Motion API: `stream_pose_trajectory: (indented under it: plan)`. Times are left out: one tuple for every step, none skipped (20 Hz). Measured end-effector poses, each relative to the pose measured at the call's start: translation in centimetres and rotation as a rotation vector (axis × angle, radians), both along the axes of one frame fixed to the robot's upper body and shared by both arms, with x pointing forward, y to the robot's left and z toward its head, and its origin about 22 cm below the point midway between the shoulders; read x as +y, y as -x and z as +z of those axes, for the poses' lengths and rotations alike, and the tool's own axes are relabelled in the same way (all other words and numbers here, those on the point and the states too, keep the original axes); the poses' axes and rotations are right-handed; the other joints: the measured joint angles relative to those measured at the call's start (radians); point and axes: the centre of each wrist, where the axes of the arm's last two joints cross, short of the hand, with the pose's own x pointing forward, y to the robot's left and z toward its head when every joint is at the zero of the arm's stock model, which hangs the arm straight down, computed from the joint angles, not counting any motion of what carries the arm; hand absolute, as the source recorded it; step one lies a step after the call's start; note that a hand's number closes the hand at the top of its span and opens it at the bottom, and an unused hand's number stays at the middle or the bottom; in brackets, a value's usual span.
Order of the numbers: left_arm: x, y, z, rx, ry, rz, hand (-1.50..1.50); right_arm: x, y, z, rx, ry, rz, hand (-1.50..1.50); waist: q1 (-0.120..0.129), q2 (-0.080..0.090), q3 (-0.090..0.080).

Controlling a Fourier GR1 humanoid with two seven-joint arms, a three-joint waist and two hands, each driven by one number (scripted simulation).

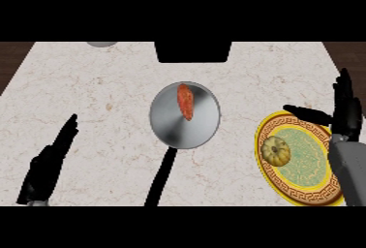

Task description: Pick the sweet potato from the plate and place it in the pan

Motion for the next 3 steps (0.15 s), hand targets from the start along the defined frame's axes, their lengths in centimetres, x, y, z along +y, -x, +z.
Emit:
stream_pose_trajectory:
  plan:
    - [-0.4,-0.2,-0.3,-0.001,-0.003,0.001,0.0,-0.9,0.6,0.0,0.001,0.001,0.006,-1.5,0.0,0.0,0.0]
    - [-0.3,-0.6,-0.2,-0.004,-0.002,0.001,0.0,-1.3,1.1,0.5,-0.004,0.0,0.012,-1.5,0.0,0.001,0.0]
    - [-0.1,-0.5,-0.2,-0.005,-0.001,0.0,0.0,-1.9,1.7,0.9,-0.007,0.002,0.014,-1.5,0.001,0.001,0.0]
